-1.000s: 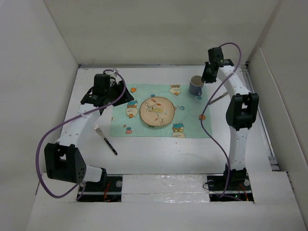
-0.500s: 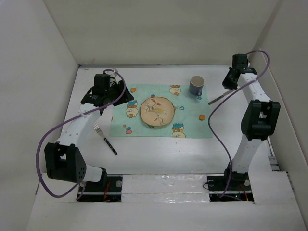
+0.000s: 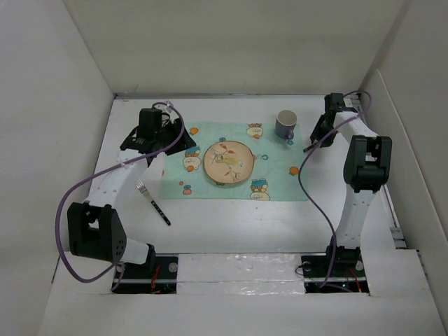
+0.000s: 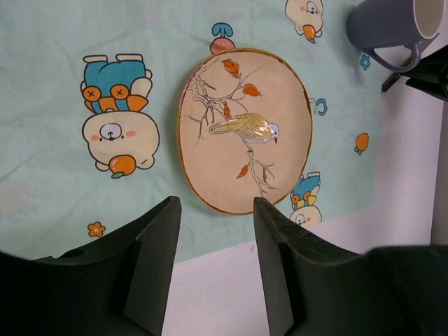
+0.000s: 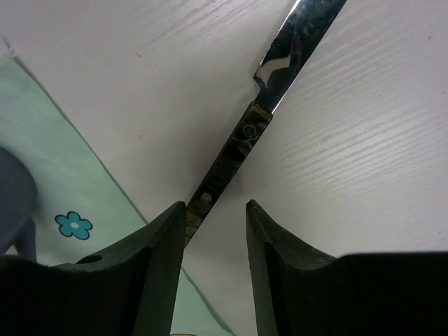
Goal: Set the dinner table for one person
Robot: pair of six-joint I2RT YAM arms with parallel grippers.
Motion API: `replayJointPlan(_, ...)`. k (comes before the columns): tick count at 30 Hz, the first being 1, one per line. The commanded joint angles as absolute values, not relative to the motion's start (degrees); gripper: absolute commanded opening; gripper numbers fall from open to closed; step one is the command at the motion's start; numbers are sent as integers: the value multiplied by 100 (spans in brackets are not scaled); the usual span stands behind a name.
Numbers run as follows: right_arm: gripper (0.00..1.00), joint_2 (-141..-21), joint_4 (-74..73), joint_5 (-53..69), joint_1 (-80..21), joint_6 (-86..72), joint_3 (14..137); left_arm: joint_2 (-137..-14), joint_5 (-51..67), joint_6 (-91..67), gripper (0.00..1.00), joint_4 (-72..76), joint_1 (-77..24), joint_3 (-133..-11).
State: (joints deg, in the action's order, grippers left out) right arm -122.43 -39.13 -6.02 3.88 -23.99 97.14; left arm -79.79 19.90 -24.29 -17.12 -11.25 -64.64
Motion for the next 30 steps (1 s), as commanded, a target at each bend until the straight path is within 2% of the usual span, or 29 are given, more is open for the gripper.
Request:
replayJointPlan(1, 44, -12418, -4042, -860, 378, -2531, 10081, -7910, 2065, -2435, 43, -1529, -1143, -6398)
replayJointPlan(7, 42, -12674, -4183, -1037, 326, -2741, 10213, -7954, 2118, -2426, 43, -1468, -1143, -6398)
replayJointPlan(10, 37, -12744, -4244, -1063, 325, -2751, 10309, -7989, 2153, -2443, 43, -1441, -1143, -6407)
replayJointPlan(13, 20, -12815, -4394, -1064, 325, -2804, 10415, -7989, 2153, -2426, 43, -1433, -1143, -6425)
replayJointPlan(14, 11, -12797, -4421, -1072, 395, -2821, 10389, -7989, 2145, -2426, 43, -1441, -1143, -6434)
replayJointPlan(16, 1, -12596, -4299, -1125, 474, -2952, 10118, -7972, 2136, -2426, 43, -1459, -1143, -6425)
replayJointPlan(20, 0, -11884, -3850, -1125, 755, -3094, 9545, -7972, 2214, -2434, 43, -1441, -1143, -6381)
replayJointPlan(26, 0, -10601, -3762, -1363, 703, -2734, 9615, -7937, 2417, -2513, 42, -1406, -1143, -6363)
replayJointPlan(30, 0, -9714, -3841, -660, 274, -2576, 9388, -7814, 2329, -2531, 42, -1459, -1143, -6398)
